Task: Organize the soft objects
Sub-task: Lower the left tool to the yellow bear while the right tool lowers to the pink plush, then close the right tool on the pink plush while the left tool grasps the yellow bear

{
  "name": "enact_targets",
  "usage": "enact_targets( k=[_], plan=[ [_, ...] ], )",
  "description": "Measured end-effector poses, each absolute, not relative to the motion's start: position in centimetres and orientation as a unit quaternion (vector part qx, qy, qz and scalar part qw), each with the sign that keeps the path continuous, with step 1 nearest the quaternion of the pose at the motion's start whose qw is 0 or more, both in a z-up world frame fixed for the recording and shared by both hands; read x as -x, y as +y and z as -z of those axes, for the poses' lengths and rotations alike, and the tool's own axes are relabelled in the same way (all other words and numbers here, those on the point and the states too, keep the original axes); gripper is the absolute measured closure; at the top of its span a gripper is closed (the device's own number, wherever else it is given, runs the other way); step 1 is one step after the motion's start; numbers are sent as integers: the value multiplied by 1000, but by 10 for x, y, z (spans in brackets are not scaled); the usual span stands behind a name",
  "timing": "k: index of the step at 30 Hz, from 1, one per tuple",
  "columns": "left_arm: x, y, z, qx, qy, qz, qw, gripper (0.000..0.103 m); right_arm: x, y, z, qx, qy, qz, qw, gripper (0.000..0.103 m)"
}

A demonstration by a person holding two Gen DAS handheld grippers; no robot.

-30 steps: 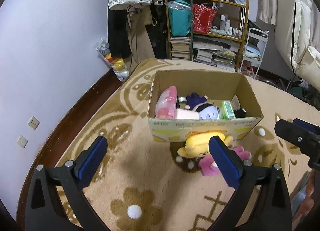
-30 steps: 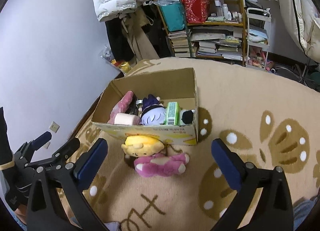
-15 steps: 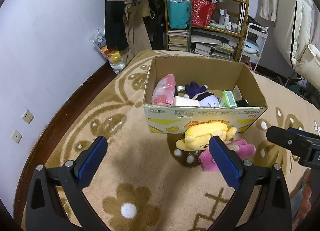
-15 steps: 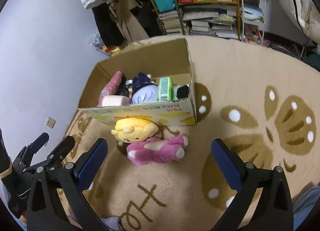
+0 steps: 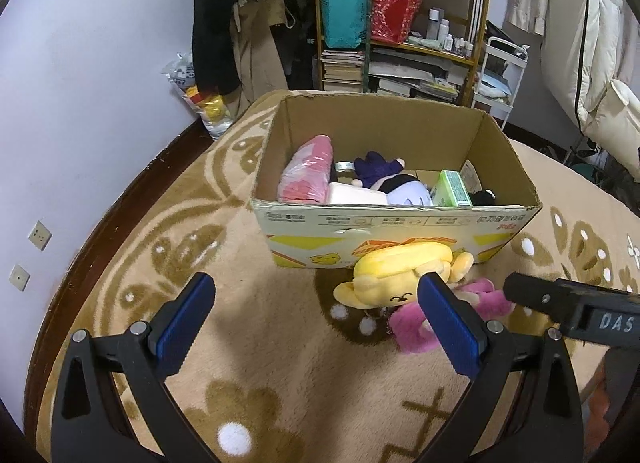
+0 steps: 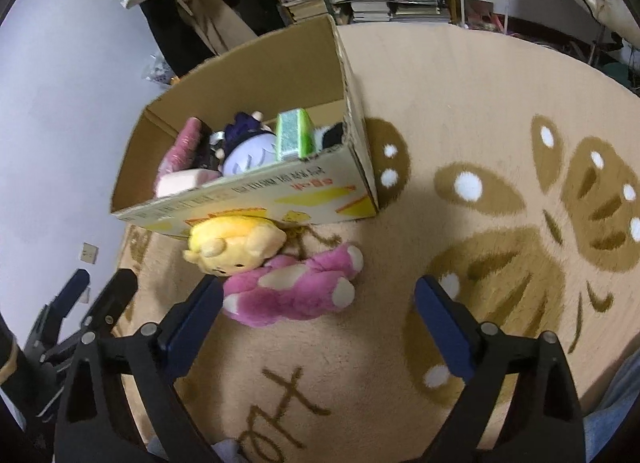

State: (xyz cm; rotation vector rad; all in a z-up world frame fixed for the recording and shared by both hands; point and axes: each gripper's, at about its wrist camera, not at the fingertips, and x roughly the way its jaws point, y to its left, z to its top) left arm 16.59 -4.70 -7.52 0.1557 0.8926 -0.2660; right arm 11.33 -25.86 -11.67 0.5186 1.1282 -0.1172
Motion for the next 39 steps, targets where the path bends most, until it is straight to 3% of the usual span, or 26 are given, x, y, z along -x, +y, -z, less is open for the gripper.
enact_targets(
  k=[13,19,20,24,39],
  plan=[
    [-182,-53,92,-68,447,138,881,3,-122,-267,149,-308,550,59,774,16],
    [-183,-58,98,-71,452,144,878,3,-126,-263,157,-311,563,46,764,48],
    [-183,-59,99,-73,452,145,877,3,-127,-263,158,-313,564,44,763,61],
    [-183,-62,101,-71,450,150,878,3,-127,-269,159,-333,553,39,763,77],
    [-195,-78,113,-37,458,184,869,3,-131,-277,149,-319,536,56,780,79]
  ],
)
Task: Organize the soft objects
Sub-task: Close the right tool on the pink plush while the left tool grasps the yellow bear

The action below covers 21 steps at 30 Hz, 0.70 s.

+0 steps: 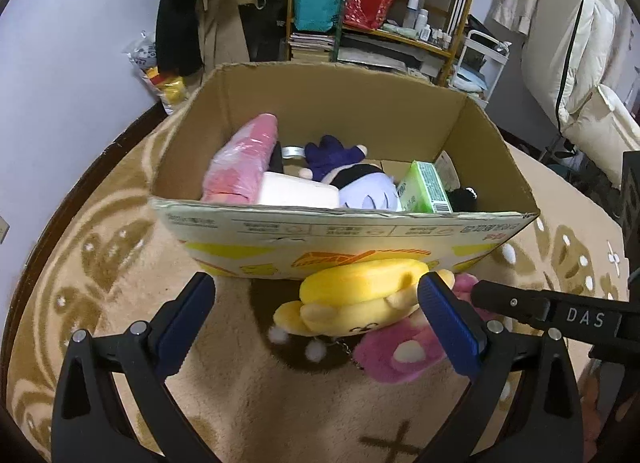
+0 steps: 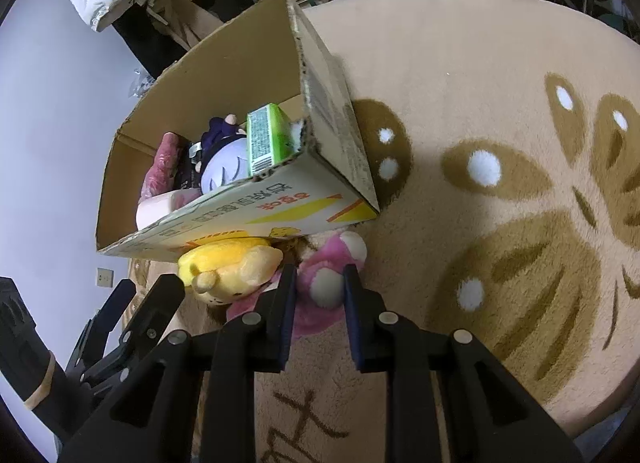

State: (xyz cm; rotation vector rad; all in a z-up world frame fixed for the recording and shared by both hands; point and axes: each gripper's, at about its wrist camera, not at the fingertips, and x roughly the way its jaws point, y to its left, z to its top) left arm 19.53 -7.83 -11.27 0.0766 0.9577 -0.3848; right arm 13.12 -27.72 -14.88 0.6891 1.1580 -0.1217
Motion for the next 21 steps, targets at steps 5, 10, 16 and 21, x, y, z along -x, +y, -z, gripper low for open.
enact_targets(
  k=[5,10,16,21],
  plan=[
    [-199,-86,120,-43,464,190,864,3,-132,-276,144,-319,534,58,781,79],
    [-204,-90,127,-41,472,195,859,3,-135,-272,136,-294,522,62,798,81],
    [-209,-95,135,-41,480,199,854,3,-138,-272,133,-291,516,61,804,82],
    [-210,-103,139,-50,477,203,853,3,-142,-275,133,-298,515,60,801,82]
  ],
)
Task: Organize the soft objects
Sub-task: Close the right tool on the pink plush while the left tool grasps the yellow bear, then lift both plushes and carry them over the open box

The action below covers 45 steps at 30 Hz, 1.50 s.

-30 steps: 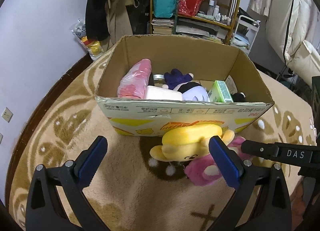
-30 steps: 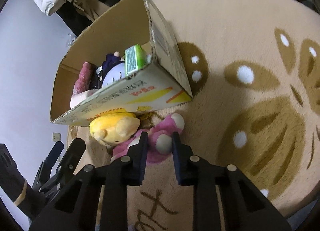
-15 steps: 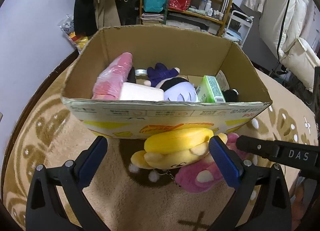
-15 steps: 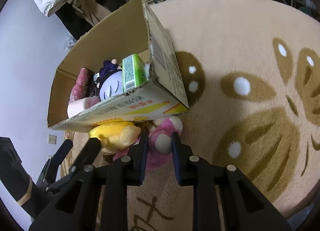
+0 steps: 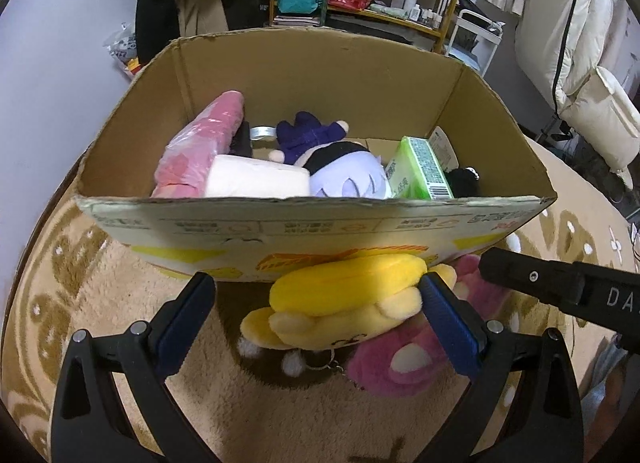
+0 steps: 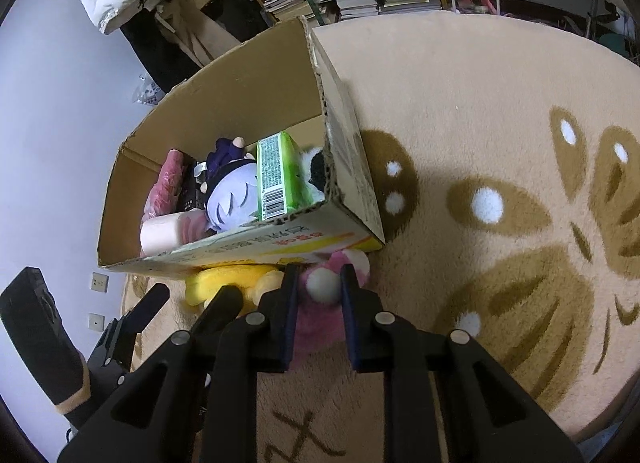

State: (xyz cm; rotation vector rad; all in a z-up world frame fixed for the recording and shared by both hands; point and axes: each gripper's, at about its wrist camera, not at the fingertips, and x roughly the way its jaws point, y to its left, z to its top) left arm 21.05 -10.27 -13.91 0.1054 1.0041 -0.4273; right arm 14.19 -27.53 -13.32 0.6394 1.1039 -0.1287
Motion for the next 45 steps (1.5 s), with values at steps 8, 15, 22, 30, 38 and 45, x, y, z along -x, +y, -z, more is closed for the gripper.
enact_targets(
  k=[8,15,22,30,38,45],
  plan=[
    [-211,-107,142,-50,481,203,851,4,-142,-278,137,-302,516,57,800,82],
    [-205,-109,141,-38,481,233,844,34,-143,-278,137,-298,518,56,800,82],
    [-197,-109,138,-52,470,224,852,45,-144,-273,136,-290,518,57,803,82],
    [-182,-89,126,-49,456,183,870,46,-143,-265,127,-271,511,47,814,83],
    [-163,-66,103,-46,431,152,888,46,-124,-259,94,-249,476,50,842,83],
    [-148,-53,82,-51,405,132,903,46,-110,-246,69,-215,453,37,865,84]
  ],
)
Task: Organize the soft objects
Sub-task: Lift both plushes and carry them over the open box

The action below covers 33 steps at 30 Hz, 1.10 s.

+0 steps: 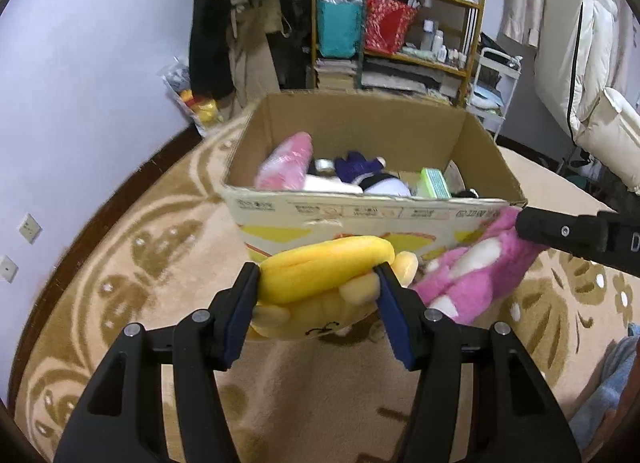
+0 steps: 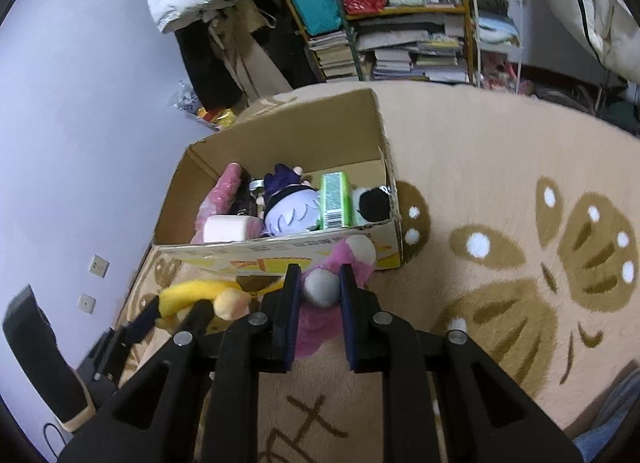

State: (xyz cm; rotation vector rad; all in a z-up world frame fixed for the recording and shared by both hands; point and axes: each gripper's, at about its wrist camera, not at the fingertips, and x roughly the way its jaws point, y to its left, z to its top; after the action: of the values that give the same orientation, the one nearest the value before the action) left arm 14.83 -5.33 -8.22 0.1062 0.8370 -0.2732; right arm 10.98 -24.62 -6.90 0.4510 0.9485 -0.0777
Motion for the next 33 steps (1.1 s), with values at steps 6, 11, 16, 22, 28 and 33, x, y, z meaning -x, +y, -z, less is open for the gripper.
enact_targets(
  k=[6,11,16,22,28,33],
  plan=[
    [-138,-38,60,-41,383,114,916,46,-98,-226,41,-156,424,44,891,84],
    [-128,-31,37,-39,355,129,925,46,-92,-220,19,-146,394,40,907,84],
    [-128,-33,13,-47,328,135,934,46,-91,-212,-11,-122,351,39,927,84],
    [-144,-36,-1,-56,310,119,942,46,-104,-210,-32,-82,312,60,945,84],
    [-169,-37,3,-41,331,121,935,46,-123,-215,-31,-64,309,64,947,84],
    [-192,-38,11,-29,350,119,929,46,-140,-225,-19,-47,324,76,942,84]
  ],
)
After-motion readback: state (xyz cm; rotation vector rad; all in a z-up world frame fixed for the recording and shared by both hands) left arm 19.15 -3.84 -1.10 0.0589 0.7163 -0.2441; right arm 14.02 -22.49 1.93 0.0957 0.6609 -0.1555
